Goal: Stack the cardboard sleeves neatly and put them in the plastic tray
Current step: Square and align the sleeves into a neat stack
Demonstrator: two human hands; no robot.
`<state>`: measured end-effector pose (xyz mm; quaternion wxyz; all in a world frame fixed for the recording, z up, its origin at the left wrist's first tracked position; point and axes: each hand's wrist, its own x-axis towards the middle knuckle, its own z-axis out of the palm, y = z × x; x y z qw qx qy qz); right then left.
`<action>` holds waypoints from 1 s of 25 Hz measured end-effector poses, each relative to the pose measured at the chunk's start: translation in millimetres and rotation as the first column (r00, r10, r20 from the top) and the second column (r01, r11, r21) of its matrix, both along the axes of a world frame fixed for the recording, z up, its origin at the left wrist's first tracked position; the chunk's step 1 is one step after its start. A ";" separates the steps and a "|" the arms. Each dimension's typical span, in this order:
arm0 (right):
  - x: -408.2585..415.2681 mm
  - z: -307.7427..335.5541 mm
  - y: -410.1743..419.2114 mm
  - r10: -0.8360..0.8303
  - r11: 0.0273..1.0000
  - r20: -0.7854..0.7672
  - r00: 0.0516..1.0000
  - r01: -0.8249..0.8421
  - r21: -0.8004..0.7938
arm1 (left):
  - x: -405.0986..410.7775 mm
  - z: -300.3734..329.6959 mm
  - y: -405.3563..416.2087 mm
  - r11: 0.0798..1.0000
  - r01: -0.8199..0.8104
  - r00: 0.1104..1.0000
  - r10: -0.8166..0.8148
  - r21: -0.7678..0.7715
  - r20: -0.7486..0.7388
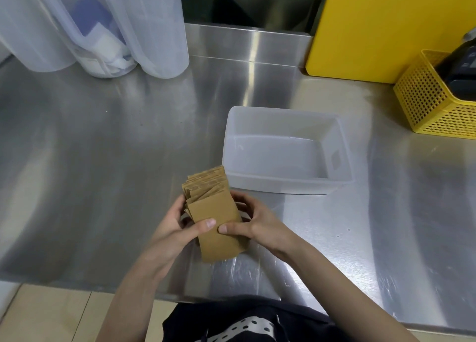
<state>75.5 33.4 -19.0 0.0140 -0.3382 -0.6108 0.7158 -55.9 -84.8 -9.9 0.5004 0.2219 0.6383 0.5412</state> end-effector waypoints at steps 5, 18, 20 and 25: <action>22.0 4.4 8.0 -0.073 0.993 -0.029 0.997 0.075 0.088 | 12.2 1.5 15.6 0.997 0.070 0.996 -0.071 -0.020 -0.050; 69.8 -11.9 24.7 -0.220 0.917 -0.070 0.973 0.230 0.324 | 43.0 -9.6 62.1 0.950 0.306 0.911 -0.309 -0.058 -0.273; 71.3 -15.9 24.9 -0.195 0.928 -0.051 0.979 0.201 0.314 | 45.8 -11.4 60.8 0.947 0.315 0.913 -0.320 -0.060 -0.254; 68.8 -21.5 20.4 -0.148 0.940 -0.033 0.988 0.151 0.307 | 48.3 -13.8 57.8 0.948 0.304 0.915 -0.319 -0.099 -0.247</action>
